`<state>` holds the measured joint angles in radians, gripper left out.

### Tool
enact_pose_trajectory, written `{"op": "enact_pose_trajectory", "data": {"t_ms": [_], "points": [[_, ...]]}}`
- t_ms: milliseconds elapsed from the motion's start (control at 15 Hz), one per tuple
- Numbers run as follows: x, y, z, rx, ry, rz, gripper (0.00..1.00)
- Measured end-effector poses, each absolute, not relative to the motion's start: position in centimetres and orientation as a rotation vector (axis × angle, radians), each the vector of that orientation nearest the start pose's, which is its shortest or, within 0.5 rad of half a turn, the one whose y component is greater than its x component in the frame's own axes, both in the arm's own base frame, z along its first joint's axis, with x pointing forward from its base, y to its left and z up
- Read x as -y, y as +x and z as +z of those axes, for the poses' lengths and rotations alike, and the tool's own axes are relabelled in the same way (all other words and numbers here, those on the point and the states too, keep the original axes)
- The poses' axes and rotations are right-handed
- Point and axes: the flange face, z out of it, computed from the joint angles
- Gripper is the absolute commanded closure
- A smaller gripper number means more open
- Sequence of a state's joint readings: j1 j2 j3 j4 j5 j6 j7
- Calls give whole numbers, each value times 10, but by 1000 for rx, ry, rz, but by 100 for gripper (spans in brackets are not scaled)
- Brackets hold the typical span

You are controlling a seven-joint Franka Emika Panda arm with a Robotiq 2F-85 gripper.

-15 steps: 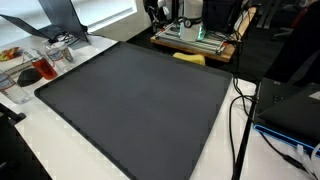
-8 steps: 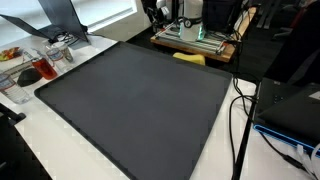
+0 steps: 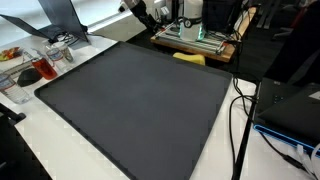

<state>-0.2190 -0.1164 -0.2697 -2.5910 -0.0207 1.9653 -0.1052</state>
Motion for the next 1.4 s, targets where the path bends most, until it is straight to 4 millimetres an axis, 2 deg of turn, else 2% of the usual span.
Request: {"op": "enact_pose_trajectory", "data": {"t_ms": [200,400,667,1067,1400], "points": [[197,316,246,-416,-2723,811,0],[206,299,223,-318,-2603,812,0],[200,280,202,-239,-2493,750,0],[198,277,200,-221,-2479,741,0],[178,263,188,-178,-2444,790,0]]}}
